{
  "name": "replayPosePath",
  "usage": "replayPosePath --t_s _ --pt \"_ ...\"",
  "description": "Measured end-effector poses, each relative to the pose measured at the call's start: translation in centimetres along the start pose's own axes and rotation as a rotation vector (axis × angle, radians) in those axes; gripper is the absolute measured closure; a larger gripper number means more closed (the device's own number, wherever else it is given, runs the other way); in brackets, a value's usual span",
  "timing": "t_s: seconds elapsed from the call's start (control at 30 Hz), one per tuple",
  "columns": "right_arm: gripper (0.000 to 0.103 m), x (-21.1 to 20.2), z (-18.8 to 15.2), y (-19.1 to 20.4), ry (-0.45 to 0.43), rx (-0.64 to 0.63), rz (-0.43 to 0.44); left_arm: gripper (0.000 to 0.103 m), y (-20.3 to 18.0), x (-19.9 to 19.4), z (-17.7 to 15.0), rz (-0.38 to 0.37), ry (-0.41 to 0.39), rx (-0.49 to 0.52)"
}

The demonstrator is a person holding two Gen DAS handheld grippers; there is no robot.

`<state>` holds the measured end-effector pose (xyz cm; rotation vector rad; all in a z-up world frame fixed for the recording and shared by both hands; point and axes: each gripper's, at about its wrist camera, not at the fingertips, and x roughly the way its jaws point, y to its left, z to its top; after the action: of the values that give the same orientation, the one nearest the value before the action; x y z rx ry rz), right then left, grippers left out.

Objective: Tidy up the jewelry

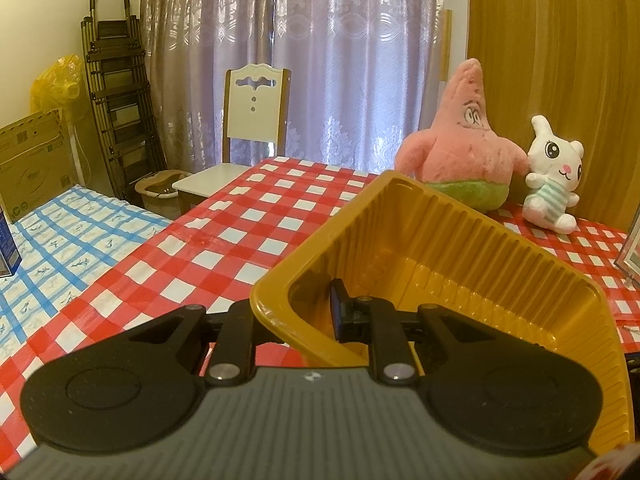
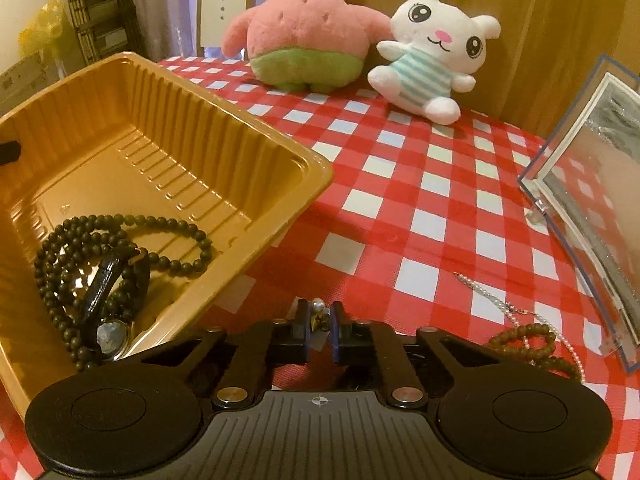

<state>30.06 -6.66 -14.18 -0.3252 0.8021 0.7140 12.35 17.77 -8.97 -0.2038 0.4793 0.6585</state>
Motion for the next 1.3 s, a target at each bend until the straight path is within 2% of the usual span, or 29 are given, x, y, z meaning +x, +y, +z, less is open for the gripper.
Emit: replayPosePath --t_s 0.13,0.27,0.43,0.6,0.73,0.87,0.9,1.0,1.03,1.17,1.3 --pt "0.093 -0.8 -0.4 0.2 -0.009 0.012 -0.01 0.085 0.0 0.0 0.0 0.0 0.0 0.0" --pt "0.093 -3.1 -0.2 0.1 -0.064 0.081 -0.005 0.085 -0.1 0.1 0.0 0.0 0.0 -0.001" --pt "0.093 -6.6 0.3 1.7 -0.145 0.147 0.081 0.085 -0.1 0.1 0.0 -0.001 0.0 -0.001" --pt "0.093 -7.2 0.6 5.0 -0.143 0.153 0.149 0.085 -0.1 0.1 0.0 0.0 0.0 0.0" --pt "0.093 -5.7 1.2 6.4 -0.114 0.137 0.136 0.085 -0.1 0.1 0.0 0.0 0.0 0.0" --pt "0.092 -4.7 1.2 7.5 -0.099 0.079 0.056 0.085 -0.1 0.0 0.0 -0.001 -0.003 0.002" --pt "0.088 -4.7 1.1 7.5 -0.092 0.085 0.049 0.085 -0.2 0.0 -0.1 -0.001 -0.004 0.003" --pt "0.066 -6.1 0.3 7.2 -0.134 0.131 0.069 0.085 -0.3 -0.1 0.0 -0.001 -0.007 0.004" --pt "0.063 -6.6 0.1 7.2 -0.145 0.144 0.063 0.085 -0.3 -0.2 -0.1 0.0 -0.006 0.002" --pt "0.063 -8.8 -1.6 6.5 -0.169 0.213 0.03 0.085 -0.3 -0.3 -0.1 0.0 -0.001 -0.001" --pt "0.063 -10.3 -3.8 4.6 -0.148 0.293 -0.04 0.085 -0.3 -0.4 0.0 0.0 -0.002 0.0"
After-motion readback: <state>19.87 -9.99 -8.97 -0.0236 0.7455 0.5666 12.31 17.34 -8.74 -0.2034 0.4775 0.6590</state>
